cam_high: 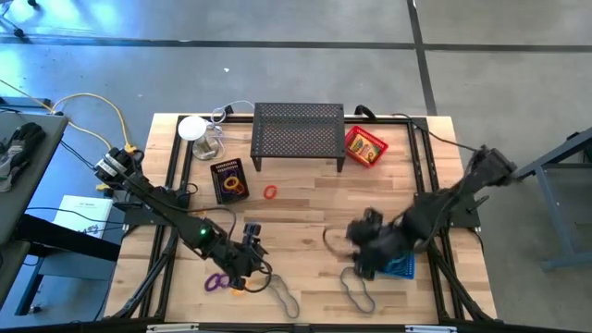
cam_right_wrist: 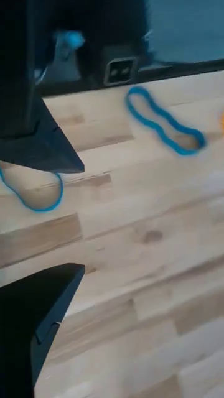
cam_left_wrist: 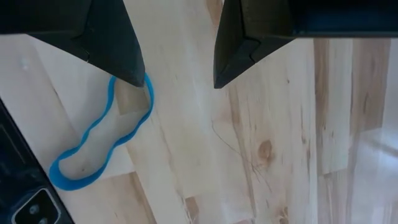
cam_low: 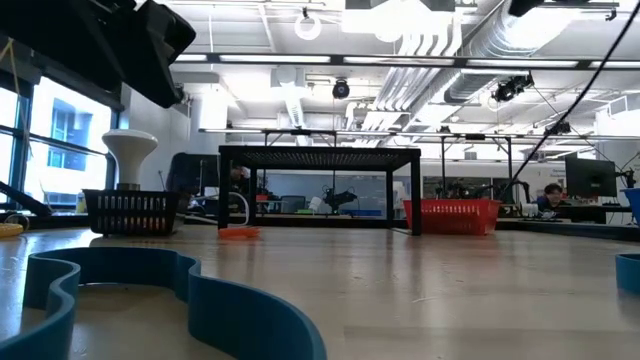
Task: Pick & Place Office Desk Supplies
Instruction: Put the blue rubber band into the blue basket
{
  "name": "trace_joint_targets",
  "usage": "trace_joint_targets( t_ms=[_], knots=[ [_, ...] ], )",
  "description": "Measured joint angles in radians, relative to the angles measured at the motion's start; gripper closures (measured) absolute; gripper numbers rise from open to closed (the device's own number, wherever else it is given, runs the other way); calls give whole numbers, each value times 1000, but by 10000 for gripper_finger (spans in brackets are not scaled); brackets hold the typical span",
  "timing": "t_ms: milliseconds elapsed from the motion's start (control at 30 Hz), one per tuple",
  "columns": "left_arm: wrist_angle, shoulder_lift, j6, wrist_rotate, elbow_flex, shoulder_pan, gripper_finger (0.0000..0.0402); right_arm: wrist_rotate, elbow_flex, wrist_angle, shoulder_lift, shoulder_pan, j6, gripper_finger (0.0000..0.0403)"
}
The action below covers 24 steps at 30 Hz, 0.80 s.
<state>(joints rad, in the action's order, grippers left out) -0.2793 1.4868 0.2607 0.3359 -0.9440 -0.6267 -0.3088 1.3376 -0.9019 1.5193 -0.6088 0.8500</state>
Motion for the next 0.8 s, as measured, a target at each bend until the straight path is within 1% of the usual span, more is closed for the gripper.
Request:
trace_joint_targets(
  t_ms=[100,200,267,333,433,533,800],
  knots=[
    [15,0,2,0,0,-9,218,-19,-1,17,106,-39,-65,179],
    [33,0,2,0,0,-17,218,-5,-1,14,207,-53,-73,193],
    [37,0,2,0,0,-22,218,26,-1,23,264,-52,-28,205],
    [41,0,2,0,0,-26,218,95,-1,37,306,-42,7,218],
    [49,0,0,0,0,-26,218,185,-1,37,358,-31,8,234],
    [58,0,-2,0,0,-25,218,227,-1,27,398,-23,-19,246],
    [61,0,-1,0,0,-23,218,233,0,24,452,3,-43,261]
  ],
)
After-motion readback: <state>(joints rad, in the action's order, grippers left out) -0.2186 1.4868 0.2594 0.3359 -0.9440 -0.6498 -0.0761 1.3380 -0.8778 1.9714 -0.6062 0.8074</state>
